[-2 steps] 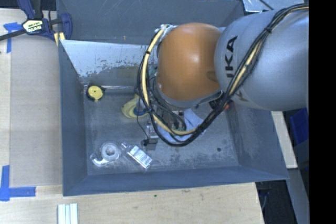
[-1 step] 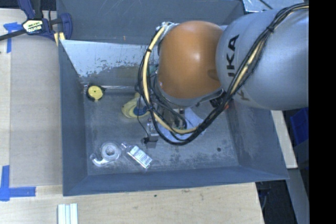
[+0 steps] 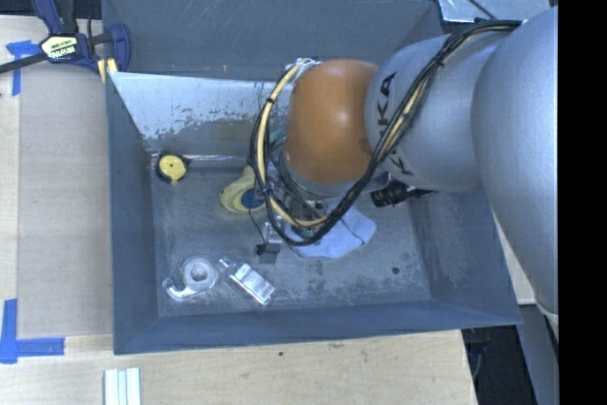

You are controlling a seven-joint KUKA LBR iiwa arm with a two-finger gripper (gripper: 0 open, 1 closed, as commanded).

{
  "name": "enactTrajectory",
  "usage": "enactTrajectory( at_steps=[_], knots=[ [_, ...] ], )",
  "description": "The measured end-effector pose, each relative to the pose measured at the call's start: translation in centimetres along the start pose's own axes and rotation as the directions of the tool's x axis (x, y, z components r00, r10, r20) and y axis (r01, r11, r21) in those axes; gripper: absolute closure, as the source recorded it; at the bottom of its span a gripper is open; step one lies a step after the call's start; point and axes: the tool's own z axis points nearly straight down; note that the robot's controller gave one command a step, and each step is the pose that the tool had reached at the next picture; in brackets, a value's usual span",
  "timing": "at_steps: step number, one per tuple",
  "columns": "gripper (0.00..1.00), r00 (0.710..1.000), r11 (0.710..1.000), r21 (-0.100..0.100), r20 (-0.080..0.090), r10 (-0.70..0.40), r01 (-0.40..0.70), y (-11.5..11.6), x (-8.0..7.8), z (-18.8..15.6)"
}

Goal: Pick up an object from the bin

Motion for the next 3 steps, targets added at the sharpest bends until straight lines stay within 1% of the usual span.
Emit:
enactTrajectory(
  at_steps=[1,2,3],
  knots=[
    [0.00,0.988,0.988,-0.001,0.005,-0.153,0.153,0.6,-1.8,-2.2],
    [0.00,0.998,0.998,-0.003,0.005,-0.069,0.069,-1.4,-5.5,0.6],
    [1.00,1.000,1.000,-0.004,0.008,0.026,-0.026,-0.9,-7.5,1.5]
  ],
)
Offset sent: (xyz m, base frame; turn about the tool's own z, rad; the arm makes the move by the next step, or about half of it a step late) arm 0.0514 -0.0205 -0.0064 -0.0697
